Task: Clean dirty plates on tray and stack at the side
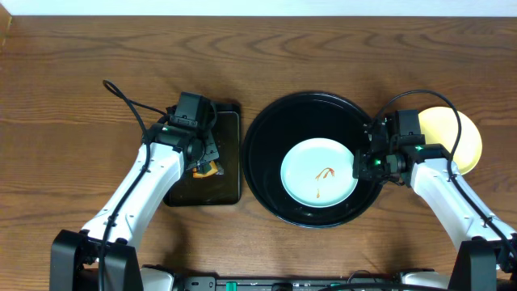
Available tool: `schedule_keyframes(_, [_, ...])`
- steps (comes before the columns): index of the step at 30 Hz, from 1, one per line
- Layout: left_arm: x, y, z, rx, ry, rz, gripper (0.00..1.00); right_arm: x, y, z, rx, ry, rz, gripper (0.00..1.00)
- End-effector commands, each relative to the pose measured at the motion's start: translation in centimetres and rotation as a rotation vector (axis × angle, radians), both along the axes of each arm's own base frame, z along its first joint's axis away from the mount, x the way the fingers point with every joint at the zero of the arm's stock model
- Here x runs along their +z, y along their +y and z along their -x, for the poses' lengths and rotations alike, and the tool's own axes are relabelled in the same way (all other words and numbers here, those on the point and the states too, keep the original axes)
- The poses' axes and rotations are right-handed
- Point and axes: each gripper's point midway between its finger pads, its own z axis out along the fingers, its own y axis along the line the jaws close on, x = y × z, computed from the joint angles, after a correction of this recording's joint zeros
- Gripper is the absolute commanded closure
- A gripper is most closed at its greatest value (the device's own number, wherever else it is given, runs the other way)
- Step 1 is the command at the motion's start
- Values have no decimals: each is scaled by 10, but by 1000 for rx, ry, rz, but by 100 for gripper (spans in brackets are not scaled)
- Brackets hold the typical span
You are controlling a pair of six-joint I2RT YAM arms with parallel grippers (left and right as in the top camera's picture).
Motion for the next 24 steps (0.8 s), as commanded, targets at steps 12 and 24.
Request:
schedule_keyframes(12, [1, 0, -13, -170, -49, -58, 93, -2, 10, 5, 35, 7, -6, 99])
schedule_keyframes(24, [-20, -3, -24, -211, -31, -74, 92, -2, 10, 7, 39, 13, -6, 99])
